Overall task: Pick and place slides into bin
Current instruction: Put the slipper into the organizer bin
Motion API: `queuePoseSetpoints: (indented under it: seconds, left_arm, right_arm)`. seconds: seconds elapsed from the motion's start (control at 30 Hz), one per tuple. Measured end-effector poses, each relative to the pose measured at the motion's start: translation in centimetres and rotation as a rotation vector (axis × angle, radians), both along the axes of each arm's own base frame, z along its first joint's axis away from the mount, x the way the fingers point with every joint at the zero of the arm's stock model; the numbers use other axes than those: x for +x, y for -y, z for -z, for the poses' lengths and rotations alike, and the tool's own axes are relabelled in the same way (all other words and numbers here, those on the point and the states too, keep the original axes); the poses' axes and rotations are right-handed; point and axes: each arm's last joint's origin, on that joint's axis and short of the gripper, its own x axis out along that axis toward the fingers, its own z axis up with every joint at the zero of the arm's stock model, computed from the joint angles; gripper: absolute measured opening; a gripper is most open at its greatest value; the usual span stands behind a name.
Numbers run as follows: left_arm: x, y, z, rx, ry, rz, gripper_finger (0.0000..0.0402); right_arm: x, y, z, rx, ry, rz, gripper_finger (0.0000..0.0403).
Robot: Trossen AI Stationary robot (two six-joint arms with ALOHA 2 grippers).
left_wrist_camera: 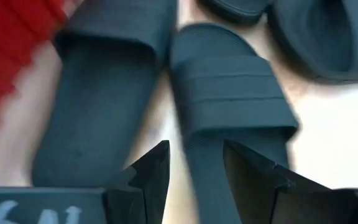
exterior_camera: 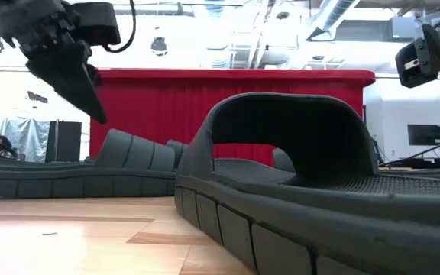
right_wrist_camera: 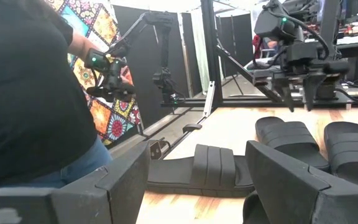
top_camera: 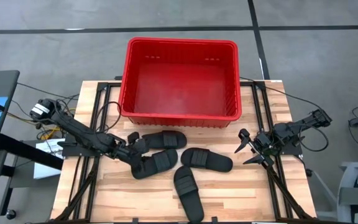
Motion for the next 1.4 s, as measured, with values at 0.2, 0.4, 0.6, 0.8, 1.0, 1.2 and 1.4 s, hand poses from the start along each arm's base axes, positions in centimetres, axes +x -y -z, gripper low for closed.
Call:
queuePoseSetpoints:
  seconds: [0.2,0.4,0.6,0.8,1.0,1.2,1.4]
  left_arm:
    - [0.0,-0.1,0.0,0.224,-0.031,0.187,0.0141]
    - [0.4,0.4,1.1,0.337,-0.108,0.452,0.0141]
    - [1.9,1.6,2.3,0.436,-0.063,0.584,0.0141]
    - [2.5,1.8,3.1,0.543,-0.072,0.551,0.0141]
    - [2.4,1.6,3.1,0.642,-0.088,0.531,0.0141]
    - [2.6,1.6,3.2,0.611,-0.082,0.599,0.0141]
    - [3.0,1.9,2.9,0.576,-0.027,0.609,0.0141]
  right_arm:
    - [0.0,0.0,0.0,0.000,0.000,0.000,0.0260]
    - [0.0,0.0,0.0,0.000,0.000,0.000,0.0260]
    - [0.0,0.0,0.0,0.000,-0.001,0.000,0.0260]
    - [0.0,0.0,0.0,0.000,-0.001,0.000,0.0260]
    - [0.0,0.0,0.0,0.000,-0.001,0.000,0.0260]
    - [0.0,0.0,0.0,0.000,-0.001,0.000,0.0260]
    - [0.0,0.0,0.0,0.000,-0.001,0.000,0.0260]
